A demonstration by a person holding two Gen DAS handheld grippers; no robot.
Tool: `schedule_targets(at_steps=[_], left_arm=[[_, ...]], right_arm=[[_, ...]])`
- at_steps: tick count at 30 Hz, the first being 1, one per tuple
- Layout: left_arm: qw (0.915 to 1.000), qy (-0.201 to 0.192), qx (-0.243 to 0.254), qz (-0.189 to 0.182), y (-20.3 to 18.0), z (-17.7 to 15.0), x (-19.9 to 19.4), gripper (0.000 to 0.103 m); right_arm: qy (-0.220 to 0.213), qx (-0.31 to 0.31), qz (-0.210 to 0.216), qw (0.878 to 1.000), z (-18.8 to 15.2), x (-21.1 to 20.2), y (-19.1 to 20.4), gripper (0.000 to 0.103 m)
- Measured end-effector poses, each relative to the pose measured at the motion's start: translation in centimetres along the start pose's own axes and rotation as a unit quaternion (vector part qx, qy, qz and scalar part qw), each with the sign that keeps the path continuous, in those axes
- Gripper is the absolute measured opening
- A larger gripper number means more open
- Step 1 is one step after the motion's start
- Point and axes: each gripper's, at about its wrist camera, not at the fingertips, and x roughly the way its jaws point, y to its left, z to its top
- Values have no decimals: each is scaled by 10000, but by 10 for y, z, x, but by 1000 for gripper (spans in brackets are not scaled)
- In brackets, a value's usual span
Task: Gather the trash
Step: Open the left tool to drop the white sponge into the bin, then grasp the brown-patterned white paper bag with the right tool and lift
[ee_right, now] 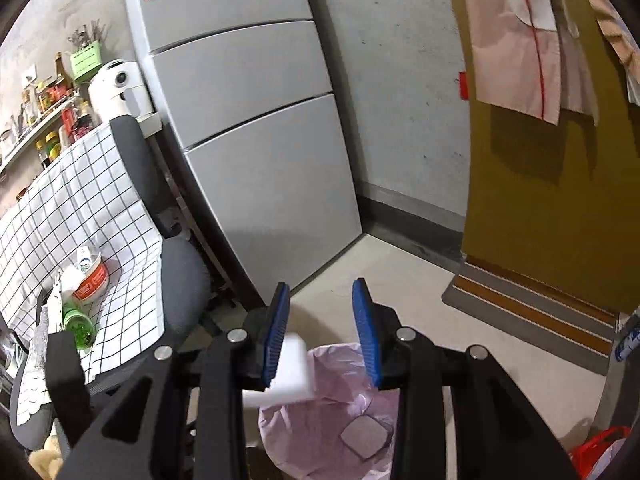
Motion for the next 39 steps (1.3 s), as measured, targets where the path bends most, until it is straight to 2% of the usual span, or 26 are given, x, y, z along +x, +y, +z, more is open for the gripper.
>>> schedule_targets(at_steps=[5,9,11,14,19,22,25,29,30,33,36,39], left_arm=[[9993,46,-272,238,20,-6,-12,61],[9955,-31,-570,757,48,-16,-39,61],[9918,-54,-795,996,65,-26,-56,62],[9849,-74,-1135,1302,92,-41,-80,63],[9698,-176,-1706,1734,131,-68,-123,63],[9576,-253,-2043,2014,154,-84,-151,63],[9438,-344,-2393,2253,177,-100,-179,65],[9201,-474,-2773,2725,209,-118,-217,65],[9105,-497,-2893,2912,219,-123,-228,65],[8910,-570,-3112,3257,242,-136,-251,65],[8736,-582,-3303,3527,260,-145,-266,65],[8638,-593,-3442,3630,273,-156,-276,65]], right_arm=[[4,30,25,10000,-1,0,2,32],[78,-105,273,9995,-2,3,21,32],[255,-173,523,9982,-5,10,37,32],[453,-285,633,9966,-10,19,59,32],[714,-706,1011,9898,-19,26,109,32],[865,-1008,1329,9822,-26,28,145,32],[1044,-1355,1765,9693,-33,31,186,38],[1112,-2018,2372,9437,-43,36,255,44],[1098,-2128,2468,9390,-44,37,269,46],[1122,-2366,2865,9216,-47,50,315,52],[1141,-2491,3080,9111,-47,68,354,53],[1244,-2548,3161,9053,-48,94,386,51]])
